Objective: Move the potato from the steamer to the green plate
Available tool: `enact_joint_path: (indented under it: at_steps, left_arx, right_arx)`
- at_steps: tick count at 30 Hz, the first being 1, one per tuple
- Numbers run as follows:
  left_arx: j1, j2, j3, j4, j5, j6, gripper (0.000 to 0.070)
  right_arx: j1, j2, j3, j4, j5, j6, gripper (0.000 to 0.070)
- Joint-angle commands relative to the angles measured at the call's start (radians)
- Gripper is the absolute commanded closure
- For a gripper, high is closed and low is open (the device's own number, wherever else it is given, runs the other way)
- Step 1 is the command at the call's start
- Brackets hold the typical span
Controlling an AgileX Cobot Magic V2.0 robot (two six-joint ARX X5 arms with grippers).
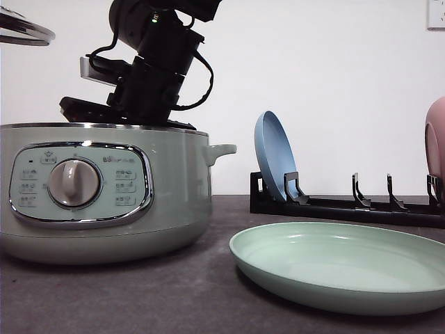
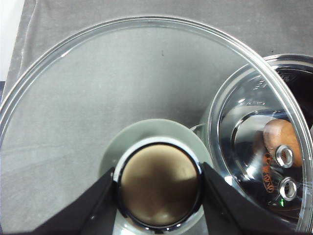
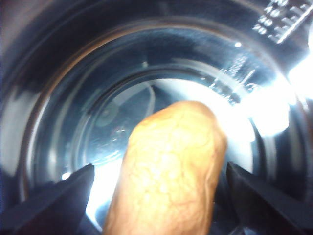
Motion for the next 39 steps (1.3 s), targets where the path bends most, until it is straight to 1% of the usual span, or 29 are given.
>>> enact_joint_path:
  at_steps: [1,3,4,5,13,21,26,32,36,39]
  left_arx:
    - [0.0,-0.006,0.029,0.041,-0.005,-0.001,0.0691]
    - [0.0,-0.006,0.029,0.041,-0.005,-0.001,0.0691]
    - [0.0,-0.006,0.029,0.041,-0.005,-0.001,0.0691]
    - [0.0,-0.006,0.029,0.041,-0.005,-0.001,0.0691]
    - [0.0,-0.006,0.029,0.041,-0.005,-0.001,0.0691]
    - [0.0,-0.006,0.029,0.042,-0.005,-0.001,0.0691]
    - [-0.002,-0.006,0.029,0.044,-0.005,-0.001,0.0691]
    - [-0.003,-0.006,0.029,0.044,-0.001,-0.001,0.0691]
    - [-0.003,-0.006,0.029,0.045,0.011,-0.001,0.0691]
    - [-0.003,-0.006,0.029,0.046,0.014,-0.001,0.0691]
  right_arx:
    - [0.01,0.027,0.029,0.002,0.004,-0.003,0.0335]
    - [0.01,0.027,0.029,0.0,0.004,-0.002,0.0425]
    - [0.01,0.027,0.029,-0.001,0.004,-0.003,0.0453]
    - [0.01,0.027,0.029,-0.001,0.004,-0.002,0.0456]
    - [0.008,-0.026,0.033,-0.002,0.004,-0.006,0.0456]
    - [-0.005,-0.193,0.035,-0.029,0.005,-0.026,0.0456]
    - [-0.025,-0.322,0.035,-0.102,0.005,-0.042,0.0456]
    - [-0.071,-0.462,0.027,-0.236,0.004,-0.046,0.0456]
    - [-0.107,-0.549,-0.043,-0.269,0.004,-0.047,0.0456]
    - [-0.134,-0.637,-0.168,-0.236,0.004,-0.046,0.0456]
